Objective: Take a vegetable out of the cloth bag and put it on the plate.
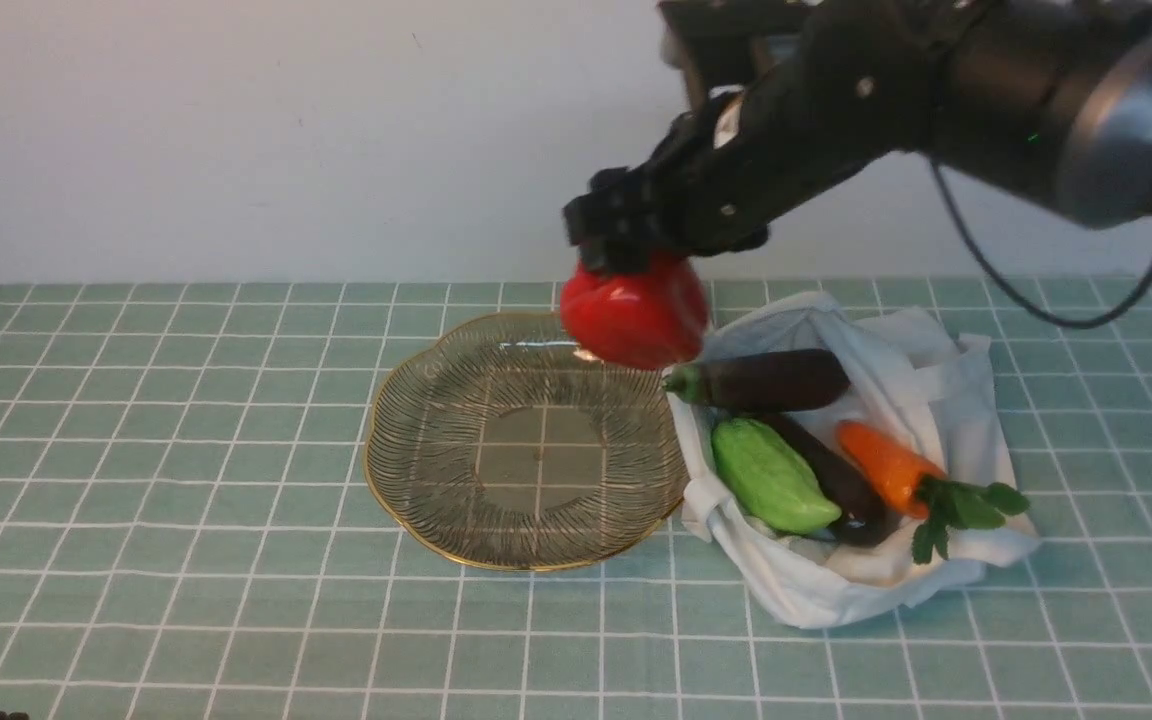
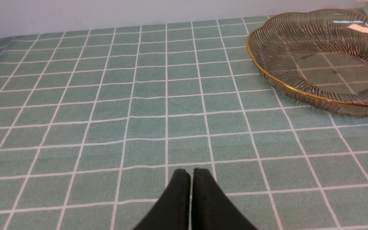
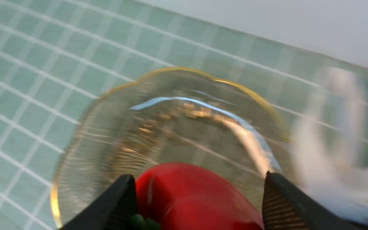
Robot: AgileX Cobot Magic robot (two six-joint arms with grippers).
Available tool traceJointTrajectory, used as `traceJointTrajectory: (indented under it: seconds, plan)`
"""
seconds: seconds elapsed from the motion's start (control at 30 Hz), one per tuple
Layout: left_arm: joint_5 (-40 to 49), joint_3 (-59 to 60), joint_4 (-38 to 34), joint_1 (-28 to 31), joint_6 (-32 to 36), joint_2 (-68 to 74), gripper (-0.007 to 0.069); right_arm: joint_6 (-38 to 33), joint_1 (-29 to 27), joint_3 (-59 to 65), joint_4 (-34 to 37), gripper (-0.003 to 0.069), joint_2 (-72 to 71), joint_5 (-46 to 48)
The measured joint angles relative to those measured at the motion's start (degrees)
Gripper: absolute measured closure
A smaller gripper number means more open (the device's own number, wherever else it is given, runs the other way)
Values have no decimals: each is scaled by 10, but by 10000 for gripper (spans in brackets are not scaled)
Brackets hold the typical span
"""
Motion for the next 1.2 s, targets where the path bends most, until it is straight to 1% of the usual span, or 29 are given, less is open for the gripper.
traceJointTrajectory:
  seconds: [0.1, 0.2, 0.23, 0.37, 0.43, 0.5, 0.57, 0.67, 0.73, 0.77, 0.83, 0.93, 0.97, 1.0, 1.03, 1.07, 1.1, 1.13, 1.17, 1.2]
  plan:
    - [0, 0, 0, 0, 0, 0, 629, -5, 19, 0, 4, 199, 40, -38]
    - [0, 0, 0, 0, 0, 0, 629, -5, 22, 0, 4, 189, 69, -60]
    - [0, 0, 0, 0, 0, 0, 629, -5, 22, 0, 5, 171, 76, -63]
    - [0, 0, 0, 0, 0, 0, 629, -5, 23, 0, 3, 20, 91, -65]
    - [0, 0, 0, 0, 0, 0, 629, -5, 23, -6, -1, -13, 91, -65]
    - [0, 0, 0, 0, 0, 0, 629, -5, 23, -23, -7, -26, 91, -60]
    - [0, 0, 0, 0, 0, 0, 629, -5, 23, -45, -14, -30, 91, -45]
    - [0, 0, 0, 0, 0, 0, 629, -12, 23, -137, -43, -31, 91, 35]
    - [0, 0, 0, 0, 0, 0, 629, -20, 23, -206, -70, -24, 91, 115]
    - [0, 0, 0, 0, 0, 0, 629, -21, 23, -214, -70, -22, 91, 122]
    - [0, 0, 0, 0, 0, 0, 629, -31, 23, -324, -102, 27, 91, 241]
    - [0, 0, 0, 0, 0, 0, 629, -42, 23, -419, -124, 119, 87, 292]
    - [0, 0, 0, 0, 0, 0, 629, -44, 23, -444, -129, 172, 81, 299]
    - [0, 0, 0, 0, 0, 0, 629, -45, 23, -464, -131, 256, 69, 304]
    - [0, 0, 0, 0, 0, 0, 629, -45, 23, -474, -131, 296, 57, 306]
    - [0, 0, 0, 0, 0, 0, 629, -45, 23, -482, -131, 365, 45, 309]
    - [0, 0, 0, 0, 0, 0, 629, -46, 23, -483, -131, 394, 42, 309]
    - [0, 0, 0, 0, 0, 0, 629, -47, 23, -488, -134, 479, 19, 313]
    - [0, 0, 0, 0, 0, 0, 629, -48, 23, -489, -135, 546, 1, 315]
    - [0, 0, 0, 0, 0, 0, 629, -49, 23, -489, -135, 579, -11, 317]
